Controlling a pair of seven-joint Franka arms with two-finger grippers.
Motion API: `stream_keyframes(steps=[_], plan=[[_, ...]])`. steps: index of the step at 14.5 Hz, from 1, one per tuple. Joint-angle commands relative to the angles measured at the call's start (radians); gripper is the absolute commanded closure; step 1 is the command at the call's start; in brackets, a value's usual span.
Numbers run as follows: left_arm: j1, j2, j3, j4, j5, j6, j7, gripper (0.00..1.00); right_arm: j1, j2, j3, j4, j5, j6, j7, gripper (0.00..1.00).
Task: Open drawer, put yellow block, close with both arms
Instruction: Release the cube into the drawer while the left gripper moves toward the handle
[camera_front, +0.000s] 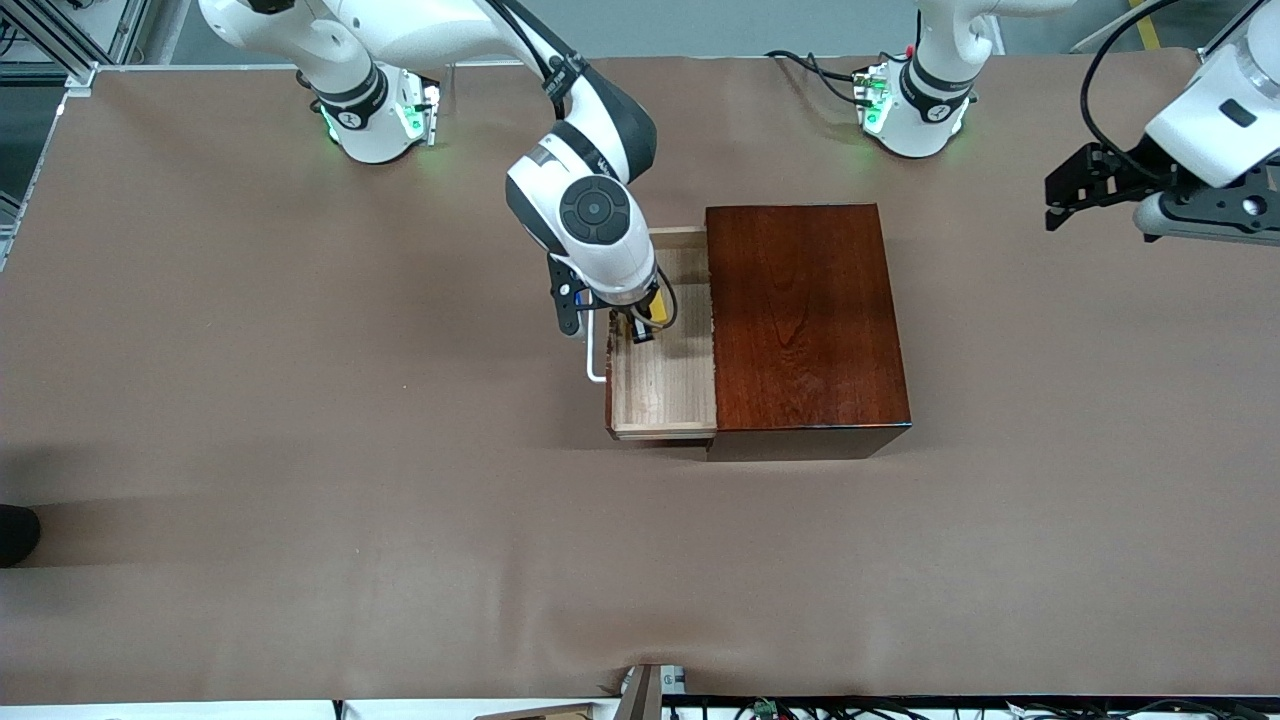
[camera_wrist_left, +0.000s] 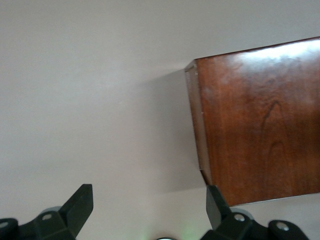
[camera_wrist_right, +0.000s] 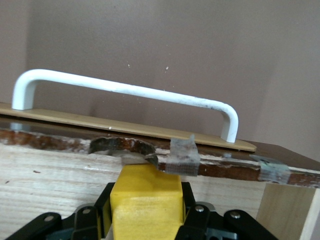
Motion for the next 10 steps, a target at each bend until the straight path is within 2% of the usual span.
stream_keyframes(steps=[1,4,6,7,10], plan=[[-0.001,0.02,-0.025,0.009,-0.025,0.015,0.001,0.0,0.024,0.012,-0.014,0.03,-0.005,-0.003,0.035,0.76],[-0.007,0.031,-0.035,0.011,-0.025,0.024,0.001,0.0,0.024,0.011,-0.017,0.031,-0.008,-0.011,0.038,0.26],[-0.053,0.045,-0.035,0.011,-0.026,0.026,-0.002,0.0,0.025,0.009,-0.016,0.031,-0.035,-0.013,0.04,0.03],[-0.068,0.05,-0.035,0.011,-0.026,0.03,-0.002,0.0,0.027,0.006,-0.016,0.031,-0.038,-0.014,0.04,0.0],[-0.107,0.067,-0.046,0.009,-0.04,0.059,-0.012,0.0,0.019,-0.003,-0.017,0.054,-0.04,-0.026,0.037,0.0]])
